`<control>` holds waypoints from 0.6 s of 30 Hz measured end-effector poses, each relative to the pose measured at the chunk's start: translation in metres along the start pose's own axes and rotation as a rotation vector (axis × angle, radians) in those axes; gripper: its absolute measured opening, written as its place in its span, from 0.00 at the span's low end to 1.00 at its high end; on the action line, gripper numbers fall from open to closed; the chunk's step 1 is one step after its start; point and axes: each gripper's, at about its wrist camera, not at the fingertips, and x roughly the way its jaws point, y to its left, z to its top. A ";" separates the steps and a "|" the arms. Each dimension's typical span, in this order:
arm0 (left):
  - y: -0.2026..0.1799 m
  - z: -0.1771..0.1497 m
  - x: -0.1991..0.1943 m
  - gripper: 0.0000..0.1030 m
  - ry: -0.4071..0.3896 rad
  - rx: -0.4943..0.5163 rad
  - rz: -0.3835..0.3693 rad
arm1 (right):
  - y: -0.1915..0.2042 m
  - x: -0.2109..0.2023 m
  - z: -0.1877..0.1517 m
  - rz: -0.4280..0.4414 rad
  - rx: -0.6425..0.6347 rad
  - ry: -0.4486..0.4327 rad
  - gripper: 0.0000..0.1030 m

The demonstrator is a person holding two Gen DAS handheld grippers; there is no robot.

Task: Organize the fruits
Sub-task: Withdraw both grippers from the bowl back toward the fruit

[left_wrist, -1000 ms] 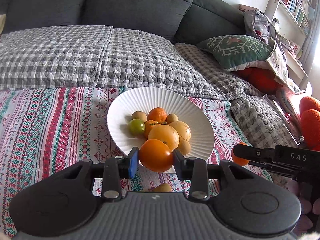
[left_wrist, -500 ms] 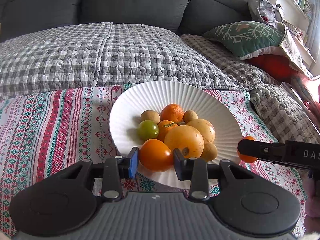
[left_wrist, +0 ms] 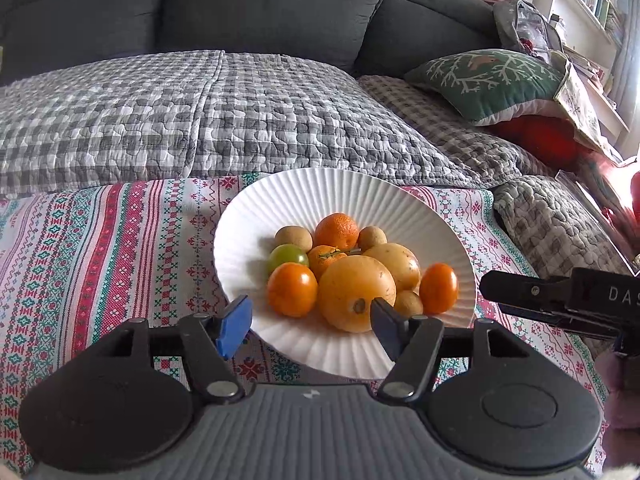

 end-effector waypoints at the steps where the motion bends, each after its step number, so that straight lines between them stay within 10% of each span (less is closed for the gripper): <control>1: -0.001 -0.001 -0.002 0.64 -0.001 0.001 0.003 | -0.001 -0.002 0.001 0.001 0.010 -0.006 0.45; 18: -0.009 -0.031 -0.049 0.84 0.024 0.010 0.048 | 0.026 -0.044 -0.013 -0.052 -0.164 0.020 0.76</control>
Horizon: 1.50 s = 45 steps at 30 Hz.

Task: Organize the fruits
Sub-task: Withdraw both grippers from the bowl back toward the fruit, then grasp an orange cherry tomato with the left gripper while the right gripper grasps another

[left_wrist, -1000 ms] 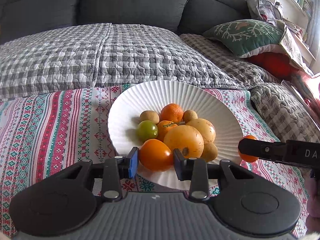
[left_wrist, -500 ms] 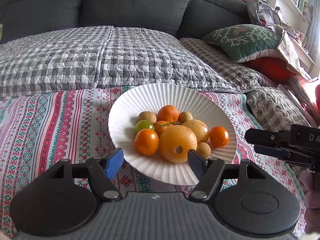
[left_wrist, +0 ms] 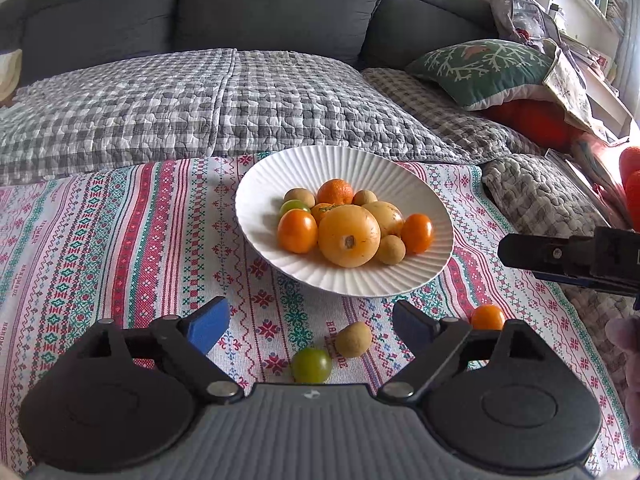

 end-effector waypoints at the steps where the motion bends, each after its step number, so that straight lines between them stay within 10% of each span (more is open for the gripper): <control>1: 0.000 -0.003 -0.004 0.85 0.002 0.001 0.003 | 0.002 -0.002 -0.002 -0.010 -0.018 0.005 0.80; 18: -0.004 -0.052 -0.026 0.95 0.054 0.030 0.061 | -0.010 -0.026 -0.028 -0.189 -0.121 0.056 0.96; 34: -0.057 -0.068 -0.011 0.93 0.073 0.139 -0.079 | -0.036 -0.013 -0.034 -0.339 -0.096 0.133 0.96; 45: -0.096 -0.068 0.015 0.56 0.104 0.182 -0.199 | -0.041 -0.007 -0.036 -0.345 -0.095 0.162 0.96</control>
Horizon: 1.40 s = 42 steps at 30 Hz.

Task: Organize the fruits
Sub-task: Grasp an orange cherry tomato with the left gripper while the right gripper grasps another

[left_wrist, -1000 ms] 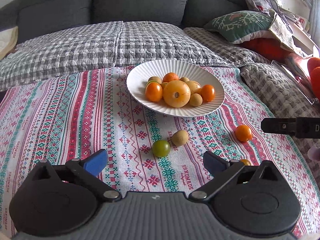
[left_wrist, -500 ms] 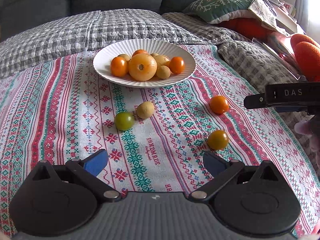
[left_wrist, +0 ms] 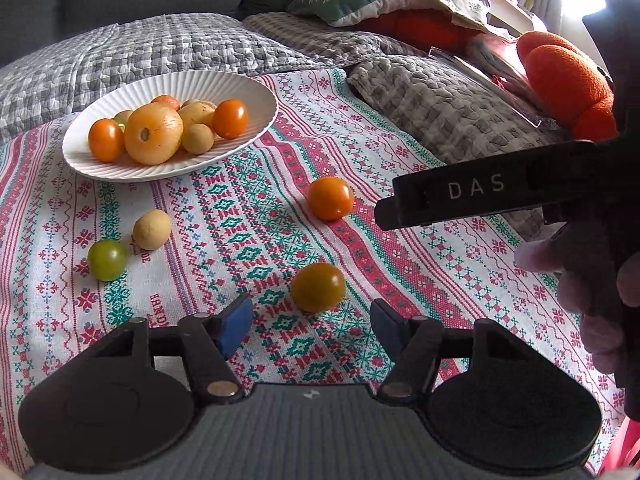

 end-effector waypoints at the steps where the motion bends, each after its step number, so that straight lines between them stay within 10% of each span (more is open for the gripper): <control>1: -0.003 0.001 0.003 0.54 0.000 0.007 -0.004 | 0.000 0.001 -0.001 -0.003 -0.003 0.003 0.96; 8: -0.010 0.005 0.012 0.24 -0.002 0.028 0.008 | -0.002 0.001 -0.001 -0.010 -0.010 0.001 0.96; 33: 0.044 0.005 -0.012 0.24 0.058 -0.077 0.124 | 0.025 0.032 0.006 0.101 -0.013 -0.030 0.87; 42: 0.047 0.005 -0.011 0.24 0.068 -0.080 0.120 | 0.043 0.040 0.007 0.078 -0.100 -0.072 0.54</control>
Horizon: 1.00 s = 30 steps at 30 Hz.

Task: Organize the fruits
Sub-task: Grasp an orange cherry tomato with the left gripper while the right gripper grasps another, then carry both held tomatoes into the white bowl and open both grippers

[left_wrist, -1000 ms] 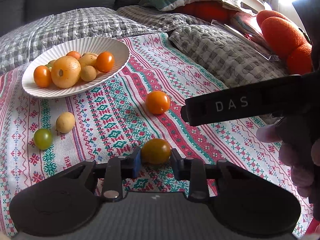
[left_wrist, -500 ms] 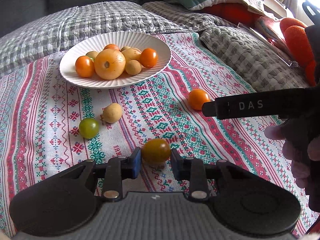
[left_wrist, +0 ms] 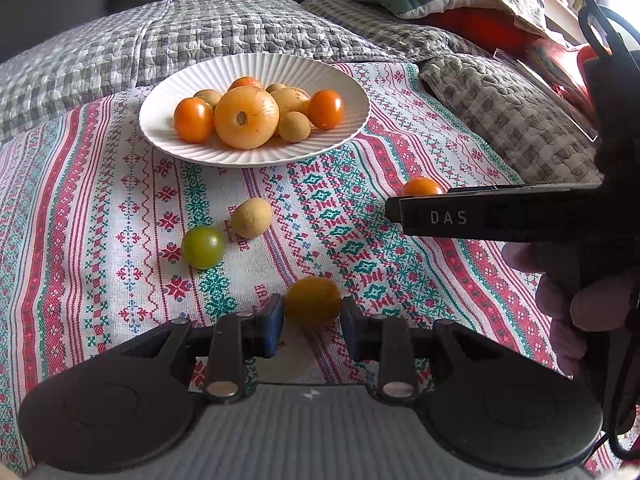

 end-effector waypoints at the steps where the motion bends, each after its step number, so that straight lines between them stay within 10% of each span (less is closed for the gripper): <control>1: 0.000 0.000 0.000 0.24 0.000 -0.001 0.001 | 0.000 0.000 0.000 0.001 -0.003 -0.002 0.47; 4: 0.000 0.000 0.000 0.23 0.000 -0.001 0.000 | 0.000 -0.001 0.001 0.012 0.004 -0.005 0.28; 30: 0.016 0.018 -0.027 0.23 -0.098 -0.075 0.000 | -0.010 -0.033 0.017 0.171 0.101 -0.080 0.28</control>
